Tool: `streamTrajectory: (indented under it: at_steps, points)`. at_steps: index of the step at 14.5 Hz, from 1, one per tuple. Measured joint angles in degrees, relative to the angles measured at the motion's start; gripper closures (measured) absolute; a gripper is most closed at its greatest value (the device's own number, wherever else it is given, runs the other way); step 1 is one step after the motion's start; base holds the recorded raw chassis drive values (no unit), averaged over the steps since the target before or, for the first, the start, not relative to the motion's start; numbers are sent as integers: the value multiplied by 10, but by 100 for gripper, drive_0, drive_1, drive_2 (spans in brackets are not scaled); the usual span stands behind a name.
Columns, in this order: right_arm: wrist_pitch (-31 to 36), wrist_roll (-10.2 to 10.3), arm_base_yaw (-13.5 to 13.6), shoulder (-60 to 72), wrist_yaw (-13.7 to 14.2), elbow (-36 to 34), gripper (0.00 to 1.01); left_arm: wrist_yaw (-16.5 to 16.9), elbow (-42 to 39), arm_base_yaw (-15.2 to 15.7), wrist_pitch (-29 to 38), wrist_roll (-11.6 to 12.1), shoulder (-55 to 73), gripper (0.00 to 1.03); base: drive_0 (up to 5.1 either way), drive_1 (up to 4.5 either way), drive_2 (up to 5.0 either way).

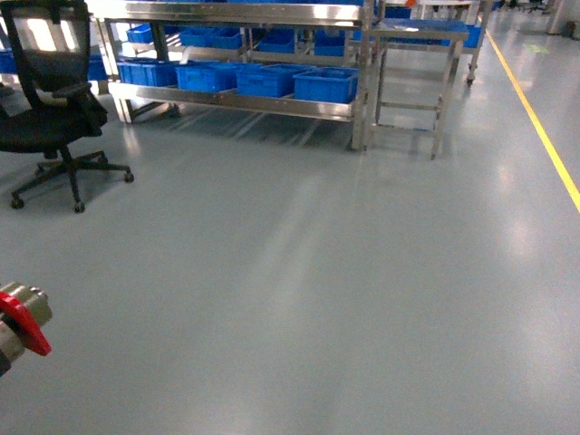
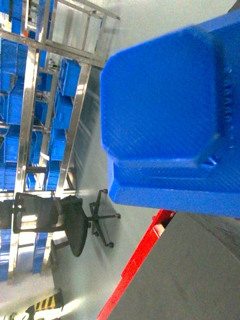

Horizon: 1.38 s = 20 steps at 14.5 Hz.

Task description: Pick blue part to blue bin on bottom shelf

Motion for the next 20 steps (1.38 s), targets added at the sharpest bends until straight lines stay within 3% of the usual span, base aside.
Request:
streamTrajectory:
  at_steps: [20]
  points:
    - [0, 0, 0, 0, 0, 0, 3, 1, 0, 1, 0, 0, 0, 60, -140, -140, -140]
